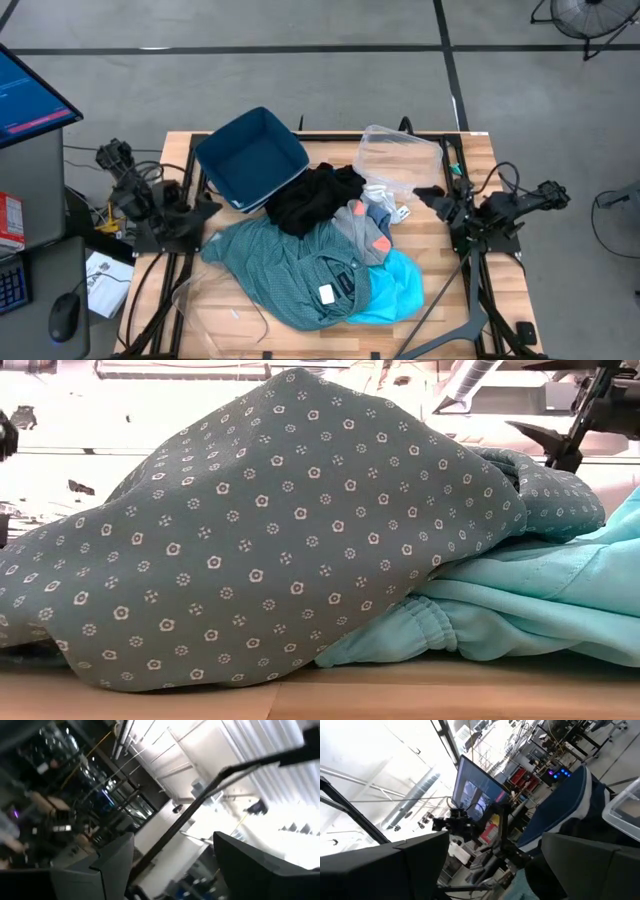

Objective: Pick & Place Cloths
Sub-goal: Put the black shirt into the blue bin

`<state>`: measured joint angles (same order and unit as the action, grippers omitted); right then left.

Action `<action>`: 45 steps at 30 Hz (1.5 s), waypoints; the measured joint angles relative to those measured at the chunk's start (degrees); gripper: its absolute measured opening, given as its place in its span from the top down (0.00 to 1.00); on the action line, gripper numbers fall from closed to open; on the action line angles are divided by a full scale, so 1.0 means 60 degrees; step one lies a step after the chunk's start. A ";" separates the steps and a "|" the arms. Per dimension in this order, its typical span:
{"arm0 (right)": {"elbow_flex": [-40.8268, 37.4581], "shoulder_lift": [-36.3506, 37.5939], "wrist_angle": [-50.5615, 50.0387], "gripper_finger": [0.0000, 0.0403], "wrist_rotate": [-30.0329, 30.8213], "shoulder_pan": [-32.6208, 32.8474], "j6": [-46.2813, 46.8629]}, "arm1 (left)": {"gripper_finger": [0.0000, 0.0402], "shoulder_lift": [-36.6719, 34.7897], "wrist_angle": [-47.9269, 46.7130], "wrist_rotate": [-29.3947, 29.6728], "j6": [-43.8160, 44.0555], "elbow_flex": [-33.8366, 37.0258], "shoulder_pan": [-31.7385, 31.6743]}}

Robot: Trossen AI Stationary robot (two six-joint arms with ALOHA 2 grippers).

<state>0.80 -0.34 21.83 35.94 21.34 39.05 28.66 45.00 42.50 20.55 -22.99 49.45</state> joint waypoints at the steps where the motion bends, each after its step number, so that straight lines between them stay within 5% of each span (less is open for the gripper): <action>1: 0.0000 0.0000 0.0097 0.23 -0.0003 -0.0004 -0.0004 | 0.36 0.0359 -0.0003 0.0000 -0.0380 -0.0362 0.0000; 12: 0.0538 -0.0004 0.0320 0.23 0.0000 -0.0004 -0.0916 | 0.32 0.3667 -0.0039 -0.0129 -0.5114 -0.4378 0.0000; 17: 0.0840 -0.0004 0.0316 0.23 0.0015 -0.0007 -0.1500 | 0.28 0.4365 -0.0442 0.1278 -0.7200 -0.5480 0.0000; 22: 0.0874 -0.0004 0.0245 0.23 0.0038 -0.0007 -0.1534 | 0.24 0.4602 -0.0547 0.3916 -0.8404 -0.5766 -0.0004; 27: 0.0874 -0.0067 0.0099 0.23 0.0492 -0.0007 -0.1530 | 0.23 0.4755 -0.0581 0.5142 -0.9152 -0.5769 -0.0009; 36: 0.0949 -0.0795 0.0224 0.23 0.0717 -0.0007 -0.1503 | 0.23 0.5226 -0.0570 0.6612 -1.0784 -0.5769 -0.0337; 45: 0.1581 -0.1983 0.0190 0.23 0.0773 -0.0022 -0.1508 | 0.24 0.5415 -0.0575 0.6479 -1.0696 -0.5769 -0.1085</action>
<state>10.28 -12.24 22.97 40.58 21.21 30.00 61.14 41.55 81.37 -43.62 -57.60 42.94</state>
